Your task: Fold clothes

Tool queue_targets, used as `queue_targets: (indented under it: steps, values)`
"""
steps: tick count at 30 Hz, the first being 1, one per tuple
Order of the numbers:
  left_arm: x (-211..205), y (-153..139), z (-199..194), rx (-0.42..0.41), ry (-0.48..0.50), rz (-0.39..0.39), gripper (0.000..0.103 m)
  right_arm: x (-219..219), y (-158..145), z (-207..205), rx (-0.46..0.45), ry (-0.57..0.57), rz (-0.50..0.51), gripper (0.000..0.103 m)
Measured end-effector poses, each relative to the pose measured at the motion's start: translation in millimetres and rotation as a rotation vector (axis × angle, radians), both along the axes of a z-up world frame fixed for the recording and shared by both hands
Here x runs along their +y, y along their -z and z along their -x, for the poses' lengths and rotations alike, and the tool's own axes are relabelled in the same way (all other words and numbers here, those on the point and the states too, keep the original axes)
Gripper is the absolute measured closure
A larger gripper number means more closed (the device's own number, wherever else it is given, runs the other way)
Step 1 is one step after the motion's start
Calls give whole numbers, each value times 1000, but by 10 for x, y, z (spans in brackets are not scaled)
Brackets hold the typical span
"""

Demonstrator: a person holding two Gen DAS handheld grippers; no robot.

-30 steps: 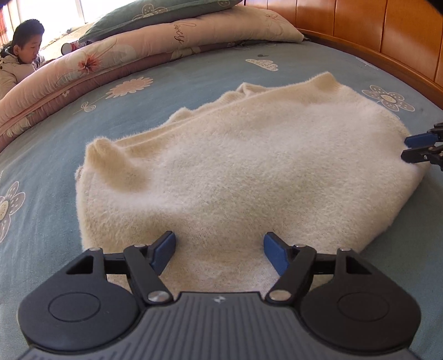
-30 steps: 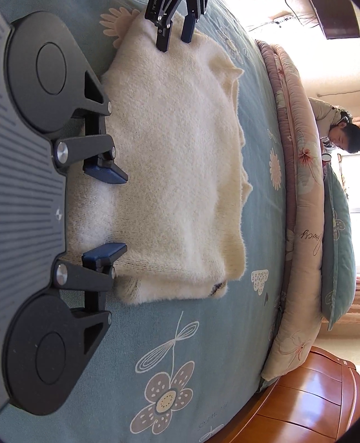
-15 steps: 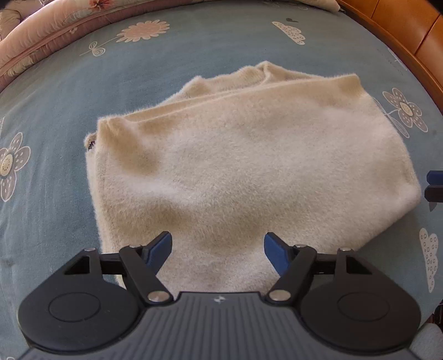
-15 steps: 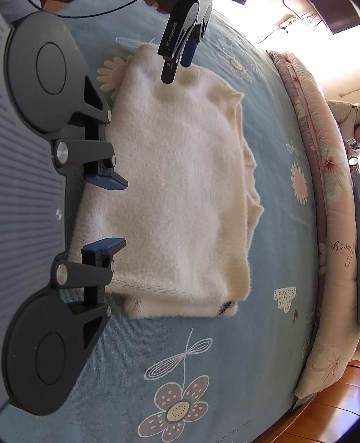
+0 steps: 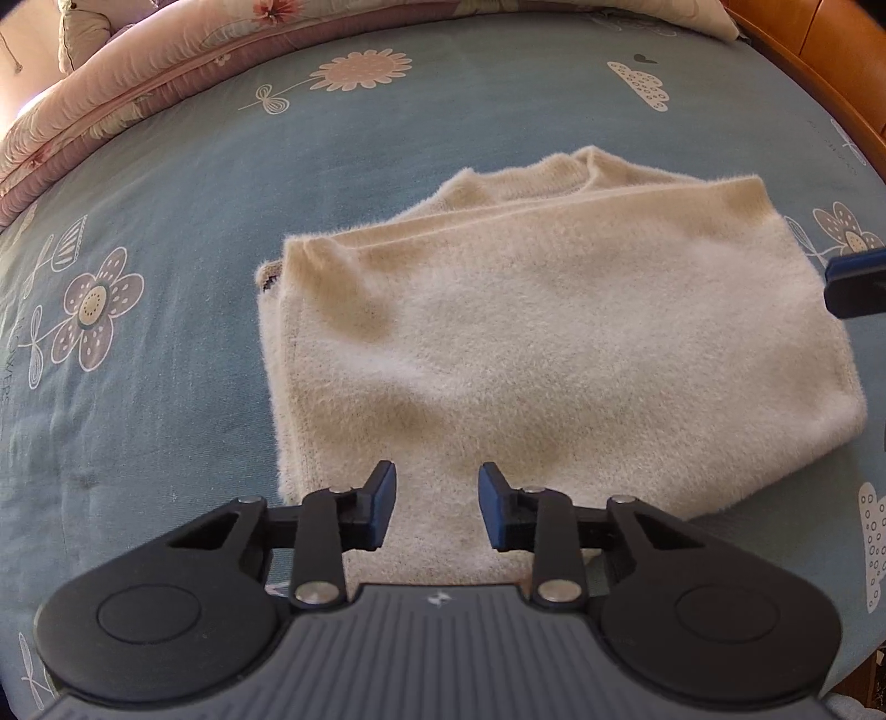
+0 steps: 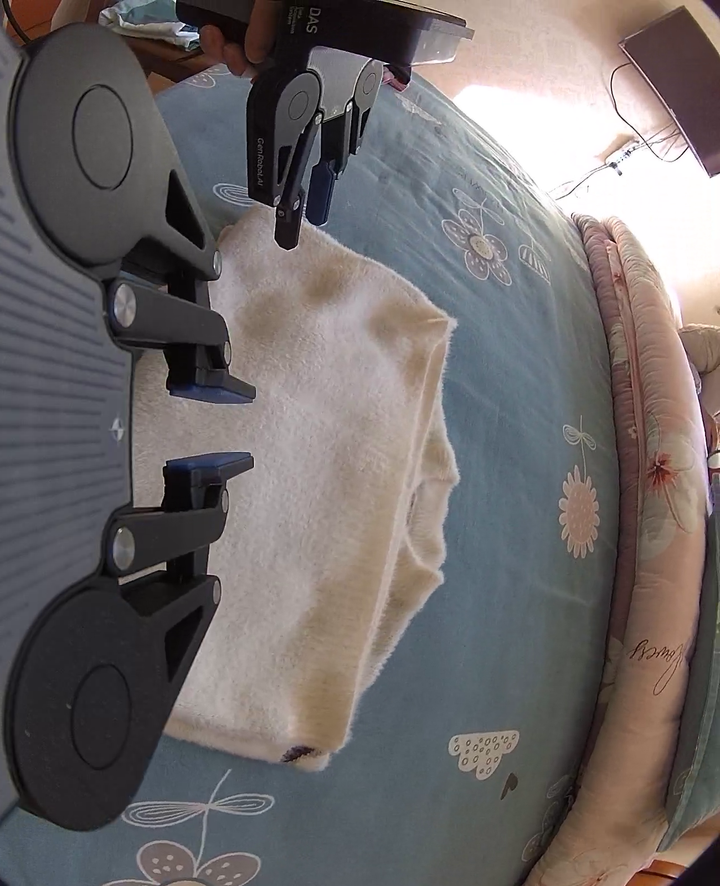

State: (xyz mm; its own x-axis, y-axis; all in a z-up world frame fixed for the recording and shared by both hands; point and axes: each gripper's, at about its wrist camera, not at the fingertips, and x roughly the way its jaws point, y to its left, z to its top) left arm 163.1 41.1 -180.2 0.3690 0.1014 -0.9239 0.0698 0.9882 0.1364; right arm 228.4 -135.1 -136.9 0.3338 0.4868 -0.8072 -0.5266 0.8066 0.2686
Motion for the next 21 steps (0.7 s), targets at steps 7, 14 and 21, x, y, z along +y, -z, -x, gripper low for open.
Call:
queue_targets:
  steps: [7, 14, 21]
  values:
    - [400, 319, -44, -55, -3, 17, 70, 709, 30, -567, -73, -174, 86, 82]
    - [830, 590, -48, -35, -69, 127, 65, 1418, 384, -1177, -66, -343, 147, 82]
    - [896, 628, 56, -79, -109, 190, 65, 1701, 915, -1693, -2, -485, 198, 81]
